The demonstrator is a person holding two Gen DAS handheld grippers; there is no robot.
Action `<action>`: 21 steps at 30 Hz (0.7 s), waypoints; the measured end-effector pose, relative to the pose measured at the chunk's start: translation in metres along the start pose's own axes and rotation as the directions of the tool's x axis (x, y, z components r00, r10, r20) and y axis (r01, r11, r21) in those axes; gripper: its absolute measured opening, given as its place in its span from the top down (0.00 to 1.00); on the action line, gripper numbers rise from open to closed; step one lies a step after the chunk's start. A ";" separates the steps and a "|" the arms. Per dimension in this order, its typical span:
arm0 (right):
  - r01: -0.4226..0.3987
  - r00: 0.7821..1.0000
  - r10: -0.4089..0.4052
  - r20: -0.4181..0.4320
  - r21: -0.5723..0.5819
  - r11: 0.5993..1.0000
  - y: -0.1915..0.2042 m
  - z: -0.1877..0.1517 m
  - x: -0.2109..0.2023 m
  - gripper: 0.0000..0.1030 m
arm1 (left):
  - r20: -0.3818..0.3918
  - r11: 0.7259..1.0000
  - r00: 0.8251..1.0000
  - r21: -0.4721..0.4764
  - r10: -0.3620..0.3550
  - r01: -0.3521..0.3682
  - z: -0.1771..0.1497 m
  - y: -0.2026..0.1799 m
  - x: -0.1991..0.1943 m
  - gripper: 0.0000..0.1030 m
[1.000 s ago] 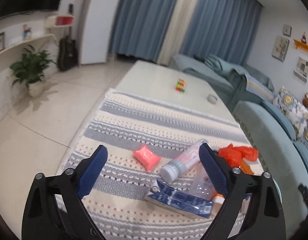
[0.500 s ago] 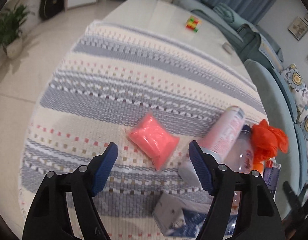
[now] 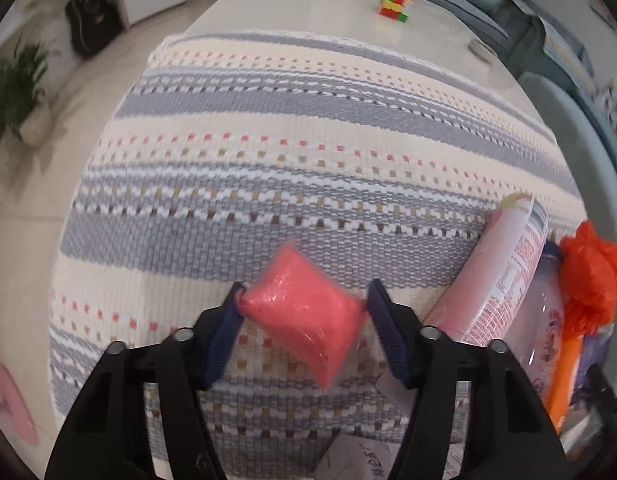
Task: Collect trash
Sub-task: 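Grasp the pink soap bar with left tool while right tool grasps the milk carton, then carry both items over the blue basket and open both tools to drop them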
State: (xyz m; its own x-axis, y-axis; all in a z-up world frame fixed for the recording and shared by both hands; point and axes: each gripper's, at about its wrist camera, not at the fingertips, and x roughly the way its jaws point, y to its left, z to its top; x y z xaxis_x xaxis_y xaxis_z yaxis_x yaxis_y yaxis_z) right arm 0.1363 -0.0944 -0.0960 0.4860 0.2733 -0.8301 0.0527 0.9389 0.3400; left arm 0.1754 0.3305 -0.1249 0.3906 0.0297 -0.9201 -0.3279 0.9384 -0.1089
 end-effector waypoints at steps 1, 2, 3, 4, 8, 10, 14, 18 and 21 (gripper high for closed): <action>0.001 1.000 -0.001 -0.004 -0.007 1.000 0.002 -0.001 0.000 0.25 | 0.008 1.000 1.000 0.016 0.014 -0.014 0.001 -0.003 -0.001 0.46; 0.002 1.000 -0.002 -0.005 -0.015 1.000 0.004 -0.001 0.000 0.28 | 0.021 0.999 0.999 0.030 0.025 -0.025 0.001 -0.006 -0.003 0.48; 0.002 1.000 -0.002 -0.004 -0.024 1.000 0.005 -0.001 0.000 0.30 | 0.035 0.999 0.999 0.041 0.031 -0.033 0.001 -0.010 -0.005 0.51; 0.002 1.000 -0.002 -0.003 -0.030 1.000 0.006 0.000 -0.001 0.33 | 0.047 0.998 0.998 0.046 0.029 -0.032 0.000 -0.012 -0.008 0.52; -0.007 0.999 0.010 0.035 -0.064 0.998 0.010 0.001 -0.013 0.46 | 0.116 0.999 0.993 0.045 -0.027 0.022 -0.002 -0.015 -0.028 0.61; -0.024 0.998 0.028 0.053 -0.077 0.997 0.010 0.001 -0.019 0.47 | 0.161 0.996 0.984 0.050 -0.077 0.070 -0.005 -0.017 -0.045 0.61; -0.037 0.996 0.044 0.081 -0.085 0.996 0.008 0.002 -0.030 0.47 | 0.242 0.990 0.961 0.081 -0.132 0.115 -0.011 -0.030 -0.082 0.62; -0.076 0.981 0.090 0.173 -0.085 0.993 0.004 0.011 -0.064 0.47 | 0.312 0.967 0.921 0.169 -0.234 0.189 -0.018 -0.066 -0.119 0.62; -0.070 0.949 0.094 0.299 -0.090 0.993 -0.006 0.025 -0.111 0.47 | 0.341 0.946 0.892 0.232 -0.296 0.226 -0.024 -0.100 -0.147 0.62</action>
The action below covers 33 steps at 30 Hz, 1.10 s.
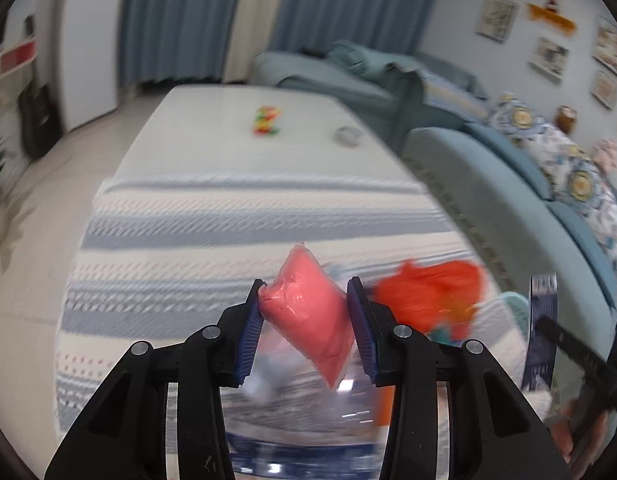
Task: Collect trash
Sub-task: 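Carry both items over the blue basket and open both tools to drop them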
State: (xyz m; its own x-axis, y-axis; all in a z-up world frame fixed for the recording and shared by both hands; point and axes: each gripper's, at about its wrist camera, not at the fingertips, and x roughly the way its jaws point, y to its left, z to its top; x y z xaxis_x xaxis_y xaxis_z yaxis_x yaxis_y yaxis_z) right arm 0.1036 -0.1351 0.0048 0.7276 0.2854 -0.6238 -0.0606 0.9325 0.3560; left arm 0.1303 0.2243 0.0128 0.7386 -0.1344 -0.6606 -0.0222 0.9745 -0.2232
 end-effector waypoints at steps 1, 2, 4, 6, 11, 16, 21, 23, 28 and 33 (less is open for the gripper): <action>0.007 0.999 -0.007 0.036 -0.003 1.000 -0.005 0.008 -0.012 0.47 | 0.019 0.999 0.999 0.021 -0.028 0.028 0.004 -0.018 -0.005 0.62; 0.013 0.998 -0.013 0.060 -0.005 1.000 -0.009 0.015 -0.020 0.47 | 0.031 0.998 0.998 0.035 -0.048 0.047 0.006 -0.030 -0.009 0.62; 0.054 0.991 -0.053 0.120 -0.011 0.998 -0.025 0.030 -0.042 0.47 | 0.054 0.993 0.994 0.072 -0.098 0.094 0.012 -0.067 -0.014 0.62; 0.094 0.984 -0.091 0.151 -0.011 0.996 -0.045 0.040 -0.055 0.47 | 0.070 0.983 0.985 0.109 -0.156 0.148 0.016 -0.107 -0.016 0.62; 0.261 0.947 -0.262 0.184 0.034 0.965 -0.120 0.056 -0.075 0.47 | 0.060 0.946 0.960 0.201 -0.273 0.256 0.013 -0.206 0.002 0.62; 0.364 0.923 -0.371 0.102 0.082 0.928 -0.196 0.049 -0.057 0.47 | -0.044 0.896 0.935 0.275 -0.352 0.350 -0.009 -0.303 0.050 0.62; 0.408 0.912 -0.410 -0.013 0.130 0.904 -0.257 0.022 -0.025 0.47 | -0.188 0.858 0.917 0.326 -0.351 0.396 -0.047 -0.376 0.114 0.62; 0.417 0.909 -0.413 -0.060 0.154 0.895 -0.282 0.008 -0.010 0.47 | -0.228 0.848 0.915 0.351 -0.333 0.397 -0.063 -0.396 0.135 0.62; 0.439 0.895 -0.409 -0.179 0.188 0.878 -0.318 -0.023 0.023 0.46 | -0.340 0.817 0.904 0.422 -0.259 0.393 -0.104 -0.416 0.182 0.62; 0.436 0.891 -0.387 -0.238 0.205 0.877 -0.321 -0.043 0.046 0.46 | -0.405 0.787 0.894 0.481 -0.193 0.388 -0.135 -0.427 0.201 0.60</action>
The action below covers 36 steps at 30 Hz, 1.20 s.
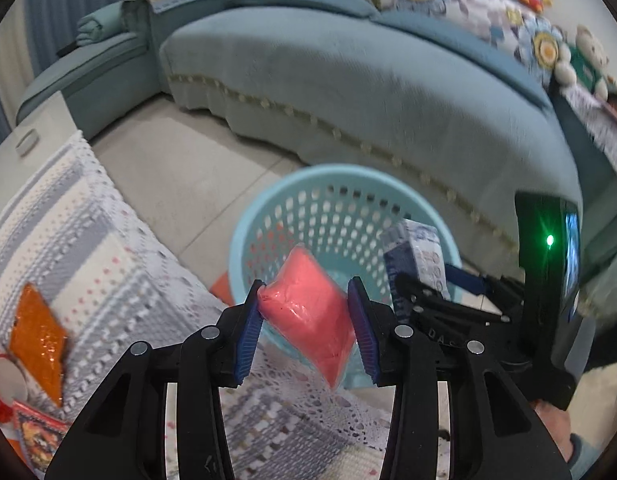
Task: Collect trash
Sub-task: 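Carry both items over the blue basket and open both tools to drop them, then return both tools to the trash pile on the table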
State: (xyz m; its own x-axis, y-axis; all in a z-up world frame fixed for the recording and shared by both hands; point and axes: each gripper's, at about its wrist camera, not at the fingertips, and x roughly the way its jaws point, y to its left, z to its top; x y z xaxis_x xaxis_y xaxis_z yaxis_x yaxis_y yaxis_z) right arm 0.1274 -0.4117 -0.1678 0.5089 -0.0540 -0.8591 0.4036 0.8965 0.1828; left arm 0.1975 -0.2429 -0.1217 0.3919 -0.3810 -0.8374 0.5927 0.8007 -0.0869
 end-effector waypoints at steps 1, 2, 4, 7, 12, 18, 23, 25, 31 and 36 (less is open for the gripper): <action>-0.003 1.000 0.003 -0.002 0.003 1.000 0.000 -0.001 0.001 0.46 | -0.012 1.000 1.000 0.004 -0.004 0.004 -0.001 -0.001 0.003 0.59; -0.008 1.000 0.008 -0.003 0.007 1.000 0.001 0.000 0.000 0.46 | -0.019 1.000 1.000 0.006 -0.006 0.006 -0.002 -0.001 0.006 0.53; -0.022 1.000 0.022 0.000 0.020 1.000 -0.002 0.000 -0.002 0.45 | -0.017 1.000 1.000 0.008 0.001 -0.001 -0.004 -0.001 0.005 0.44; -0.026 1.000 0.025 0.013 0.032 0.999 -0.004 0.001 -0.010 0.45 | -0.007 1.000 1.000 0.000 -0.001 0.001 -0.004 0.003 0.000 0.44; -0.037 0.999 0.036 0.041 0.032 0.999 -0.005 0.003 -0.032 0.45 | 0.032 0.999 0.999 -0.044 -0.011 0.013 -0.004 0.013 -0.028 0.44; -0.090 0.991 0.090 0.095 -0.009 0.996 0.013 -0.004 -0.070 0.45 | 0.117 0.994 0.993 -0.098 -0.027 0.039 -0.015 0.027 -0.078 0.44; -0.173 0.965 0.192 0.176 -0.122 0.977 0.053 -0.012 -0.119 0.45 | 0.212 0.988 0.977 -0.148 -0.005 0.037 -0.032 0.044 -0.134 0.44; -0.207 0.946 0.244 0.211 -0.184 0.961 0.071 -0.018 -0.140 0.45 | 0.255 0.985 0.967 -0.174 0.025 0.020 -0.043 0.052 -0.161 0.44; -0.296 0.907 0.372 0.197 -0.329 0.897 0.133 -0.038 -0.181 0.45 | 0.334 0.953 0.931 -0.301 0.147 -0.042 -0.088 0.094 -0.233 0.44; -0.349 0.893 0.431 0.130 -0.405 0.845 0.189 -0.059 -0.195 0.44 | 0.312 0.875 0.904 -0.468 0.293 -0.122 -0.140 0.146 -0.277 0.44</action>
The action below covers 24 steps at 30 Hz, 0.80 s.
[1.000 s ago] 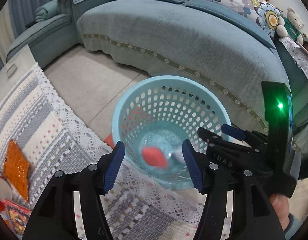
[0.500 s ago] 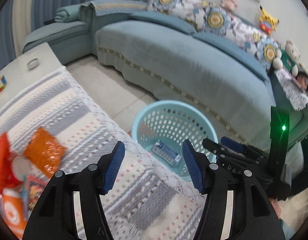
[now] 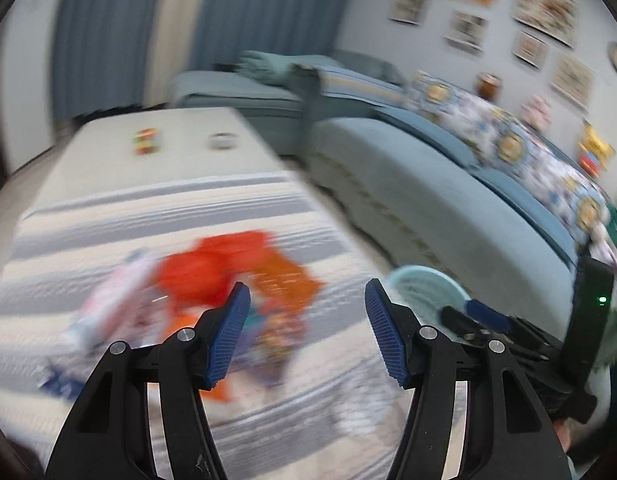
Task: Collect trash
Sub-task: 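Return both tools to the trash pile on the table, then grasp the blue-white milk carton with left tool while right tool grasps the card box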
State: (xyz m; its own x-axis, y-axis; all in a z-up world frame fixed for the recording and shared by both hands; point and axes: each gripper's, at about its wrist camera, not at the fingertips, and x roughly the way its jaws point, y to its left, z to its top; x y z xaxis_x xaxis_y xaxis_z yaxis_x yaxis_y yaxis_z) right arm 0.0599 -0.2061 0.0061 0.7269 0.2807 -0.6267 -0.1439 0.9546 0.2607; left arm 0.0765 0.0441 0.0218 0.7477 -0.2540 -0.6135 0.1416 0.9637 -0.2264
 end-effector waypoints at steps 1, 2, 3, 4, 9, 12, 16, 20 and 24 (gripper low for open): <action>-0.009 1.000 0.009 -0.012 -0.002 1.000 0.008 0.001 0.004 0.44 | -0.001 0.999 1.000 -0.028 0.030 -0.030 -0.002 0.014 -0.006 0.44; -0.028 0.999 0.027 -0.031 -0.003 1.000 0.019 0.002 0.009 0.44 | -0.006 0.997 0.998 -0.051 0.056 -0.056 -0.004 0.028 -0.010 0.44; -0.047 0.998 0.047 -0.051 -0.001 0.999 0.029 0.002 0.013 0.44 | -0.014 0.993 0.996 -0.080 0.087 -0.088 -0.007 0.046 -0.015 0.44; -0.059 0.996 0.059 -0.068 0.001 0.998 0.039 0.002 0.018 0.44 | -0.023 0.986 0.993 -0.111 0.120 -0.121 -0.012 0.063 -0.020 0.44; -0.093 0.980 0.102 -0.173 0.058 0.994 0.076 0.005 0.052 0.44 | -0.089 0.952 0.981 -0.239 0.175 -0.192 -0.031 0.125 -0.028 0.44; -0.095 0.971 0.114 -0.208 0.095 0.991 0.083 0.001 0.073 0.44 | -0.117 0.932 0.975 -0.290 0.190 -0.217 -0.045 0.147 -0.028 0.44; -0.055 0.970 0.064 -0.233 0.045 0.997 0.097 -0.017 0.097 0.44 | -0.147 0.925 0.969 -0.296 0.201 -0.237 -0.058 0.162 -0.019 0.44; -0.038 0.963 0.032 -0.269 -0.017 0.999 0.108 -0.029 0.109 0.44 | -0.168 0.923 0.965 -0.298 0.201 -0.244 -0.063 0.167 -0.005 0.44; -0.017 0.967 0.004 -0.254 -0.052 0.999 0.110 -0.032 0.107 0.44 | -0.179 0.928 0.965 -0.286 0.193 -0.238 -0.075 0.170 0.000 0.44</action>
State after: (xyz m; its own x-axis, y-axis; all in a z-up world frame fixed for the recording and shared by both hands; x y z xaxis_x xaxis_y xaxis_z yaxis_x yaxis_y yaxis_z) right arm 0.1005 -0.0681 -0.0557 0.5323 0.3003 -0.7915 -0.1910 0.9535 0.2333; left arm 0.0522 0.2014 -0.0731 0.6324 -0.0743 -0.7711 -0.2325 0.9313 -0.2804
